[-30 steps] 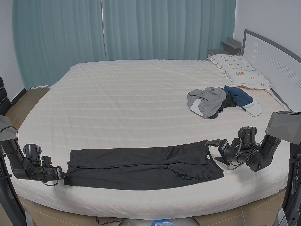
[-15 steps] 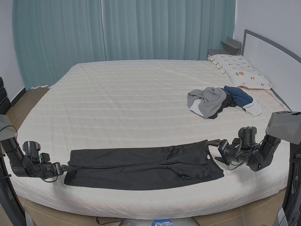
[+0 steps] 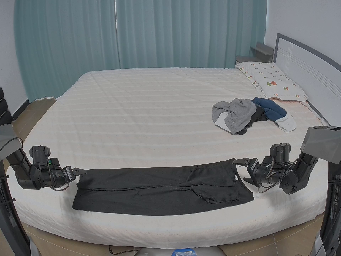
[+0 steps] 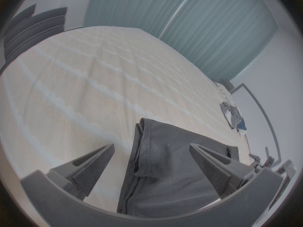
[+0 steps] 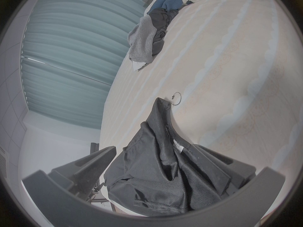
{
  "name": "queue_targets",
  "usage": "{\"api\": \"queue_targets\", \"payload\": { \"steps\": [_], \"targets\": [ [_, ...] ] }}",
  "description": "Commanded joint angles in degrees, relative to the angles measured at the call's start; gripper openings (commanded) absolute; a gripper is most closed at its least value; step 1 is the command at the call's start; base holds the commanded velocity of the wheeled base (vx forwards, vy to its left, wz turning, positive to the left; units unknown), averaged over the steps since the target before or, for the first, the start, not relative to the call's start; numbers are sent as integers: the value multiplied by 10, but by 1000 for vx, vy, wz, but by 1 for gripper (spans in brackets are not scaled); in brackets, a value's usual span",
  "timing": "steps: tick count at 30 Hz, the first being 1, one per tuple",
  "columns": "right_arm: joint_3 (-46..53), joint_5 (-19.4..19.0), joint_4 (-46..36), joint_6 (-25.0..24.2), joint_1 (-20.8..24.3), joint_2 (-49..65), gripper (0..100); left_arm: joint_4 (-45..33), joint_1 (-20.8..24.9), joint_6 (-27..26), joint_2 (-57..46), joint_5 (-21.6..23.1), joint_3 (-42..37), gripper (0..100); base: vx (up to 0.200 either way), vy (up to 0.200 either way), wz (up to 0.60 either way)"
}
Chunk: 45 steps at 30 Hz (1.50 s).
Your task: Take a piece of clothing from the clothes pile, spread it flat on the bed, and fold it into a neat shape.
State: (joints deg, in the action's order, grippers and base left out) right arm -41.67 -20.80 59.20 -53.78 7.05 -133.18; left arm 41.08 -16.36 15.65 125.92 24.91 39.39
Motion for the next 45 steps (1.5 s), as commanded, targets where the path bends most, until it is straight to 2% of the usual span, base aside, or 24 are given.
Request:
{"api": "queue_targets", "payload": {
  "steps": [1, 4, 14, 23, 33, 34, 45],
  "targets": [
    [0, 0, 0, 0, 0, -1, 100, 1, 5, -48, 34, 1, 3, 100, 0, 0, 0],
    [0, 0, 0, 0, 0, -1, 100, 4, 4, -74, 44, 1, -2, 100, 0, 0, 0],
    [0, 0, 0, 2, 0, -1, 100, 31, 16, -77, 61, 2, -14, 100, 0, 0, 0],
    [0, 0, 0, 2, 0, -1, 100, 32, 36, -78, 41, 2, -44, 100, 0, 0, 0],
    [0, 1, 0, 3, 1, -1, 100, 32, 42, -78, 42, 1, -42, 100, 0, 0, 0],
    [0, 0, 0, 3, 0, -1, 100, 32, 42, -78, 42, 1, -41, 0, 0, 0, 0],
    [0, 0, 0, 3, 0, -1, 100, 32, 40, -78, 36, -6, -42, 0, 0, 0, 0]
  ]
}}
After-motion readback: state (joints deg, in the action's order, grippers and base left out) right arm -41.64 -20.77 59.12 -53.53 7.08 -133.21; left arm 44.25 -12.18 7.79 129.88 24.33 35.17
